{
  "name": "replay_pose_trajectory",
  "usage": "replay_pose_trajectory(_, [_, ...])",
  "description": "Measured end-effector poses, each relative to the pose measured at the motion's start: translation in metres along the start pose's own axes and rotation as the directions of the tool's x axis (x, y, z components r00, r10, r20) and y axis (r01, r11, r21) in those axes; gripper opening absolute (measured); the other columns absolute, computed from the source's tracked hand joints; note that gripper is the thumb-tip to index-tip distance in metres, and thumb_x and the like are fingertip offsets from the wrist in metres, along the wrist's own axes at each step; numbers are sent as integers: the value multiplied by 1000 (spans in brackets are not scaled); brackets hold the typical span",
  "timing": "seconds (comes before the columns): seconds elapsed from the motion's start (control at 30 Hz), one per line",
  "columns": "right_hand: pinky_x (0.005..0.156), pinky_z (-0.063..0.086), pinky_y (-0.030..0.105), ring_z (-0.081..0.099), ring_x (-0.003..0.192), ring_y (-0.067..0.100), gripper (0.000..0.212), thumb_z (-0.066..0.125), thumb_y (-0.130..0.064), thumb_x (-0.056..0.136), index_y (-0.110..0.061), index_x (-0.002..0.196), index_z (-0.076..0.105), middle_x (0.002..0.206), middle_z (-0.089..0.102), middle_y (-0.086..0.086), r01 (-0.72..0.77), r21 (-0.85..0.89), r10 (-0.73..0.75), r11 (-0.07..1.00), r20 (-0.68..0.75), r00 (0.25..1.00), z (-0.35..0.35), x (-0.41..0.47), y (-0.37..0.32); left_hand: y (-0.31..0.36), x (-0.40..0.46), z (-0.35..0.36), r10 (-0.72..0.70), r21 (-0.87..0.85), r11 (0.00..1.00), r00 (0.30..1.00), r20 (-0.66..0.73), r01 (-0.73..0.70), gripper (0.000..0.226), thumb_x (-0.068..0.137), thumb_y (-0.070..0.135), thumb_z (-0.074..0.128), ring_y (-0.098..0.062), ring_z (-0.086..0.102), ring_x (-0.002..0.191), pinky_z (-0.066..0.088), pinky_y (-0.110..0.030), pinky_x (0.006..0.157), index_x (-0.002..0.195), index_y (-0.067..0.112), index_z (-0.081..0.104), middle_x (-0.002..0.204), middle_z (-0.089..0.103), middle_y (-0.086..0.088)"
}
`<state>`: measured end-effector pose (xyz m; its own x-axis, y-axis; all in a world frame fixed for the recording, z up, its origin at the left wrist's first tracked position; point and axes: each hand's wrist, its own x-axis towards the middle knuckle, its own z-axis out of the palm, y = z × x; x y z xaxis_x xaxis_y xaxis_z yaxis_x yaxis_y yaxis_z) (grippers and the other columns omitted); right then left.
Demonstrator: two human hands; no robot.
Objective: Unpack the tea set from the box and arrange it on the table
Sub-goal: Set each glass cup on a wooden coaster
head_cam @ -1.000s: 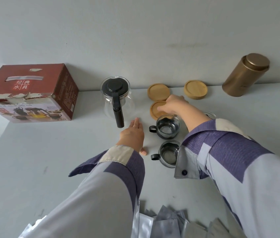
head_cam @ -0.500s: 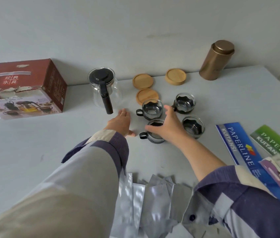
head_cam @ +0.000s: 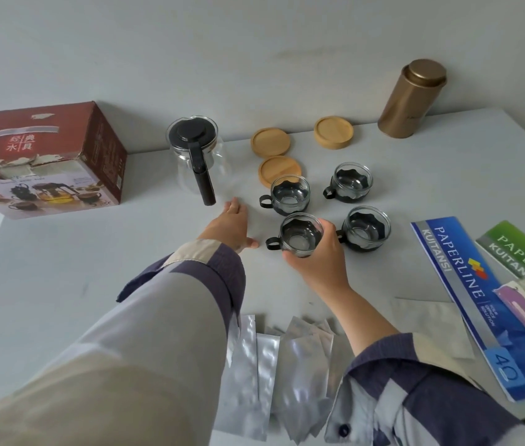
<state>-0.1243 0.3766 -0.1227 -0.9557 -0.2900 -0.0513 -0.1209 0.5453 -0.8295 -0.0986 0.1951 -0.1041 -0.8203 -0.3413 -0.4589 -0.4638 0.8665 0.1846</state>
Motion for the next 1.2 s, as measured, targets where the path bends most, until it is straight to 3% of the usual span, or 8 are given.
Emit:
replay_pose_trajectory(0.2, [86, 44, 24, 57, 109, 17, 68, 80, -22, 64, -15, 123, 47, 118, 60, -2, -56, 21, 55, 998, 27, 998, -6, -4, -9, -2, -2, 1, 8, -17, 1000, 1000, 4, -8, 101, 88, 34, 64, -23, -7, 148, 12, -38, 118, 151, 3, -9, 159, -14, -10])
replay_pose_trajectory(0.4, [74, 40, 15, 58, 98, 10, 69, 85, -21, 65, -15, 123, 48, 108, 59, -8, -22, 51, 17, 998, 108, 994, -33, 9, -35, -2, -1, 0, 2, -37, 999, 1000, 4, -1, 102, 87, 35, 65, -21, -9, 148, 14, -39, 119, 151, 4, -9, 159, -15, -8])
replay_pose_trajectory(0.7, [86, 41, 23, 52, 108, 12, 75, 82, -36, 66, -18, 128, 44, 120, 53, -5, 76, 16, -78, 997, 185, 980, -40, 113, -95, 4, 2, -4, -40, -19, 999, 999, 31, 41, 103, 88, 35, 65, -20, -10, 148, 20, -40, 118, 151, 6, -10, 159, -16, -4])
replay_pose_trajectory(1.0, [92, 45, 30, 53, 117, 21, 81, 83, -38, 65, -16, 131, 42, 130, 53, 1, 95, -139, -64, 986, 217, 974, 9, 208, -85, 6, 7, -4, -96, -100, 990, 994, 54, 101, 104, 86, 31, 68, -13, -10, 147, 20, -39, 118, 152, 15, -11, 158, -19, 6])
replay_pose_trajectory(1.2, [98, 47, 34, 52, 120, 22, 86, 85, -40, 61, -16, 131, 41, 129, 54, 2, 67, -92, -51, 994, 173, 984, 38, 237, -81, 5, 7, -6, -129, -165, 977, 990, 63, 138, 104, 84, 29, 71, -10, -10, 147, 18, -37, 119, 153, 21, -6, 158, -18, 10])
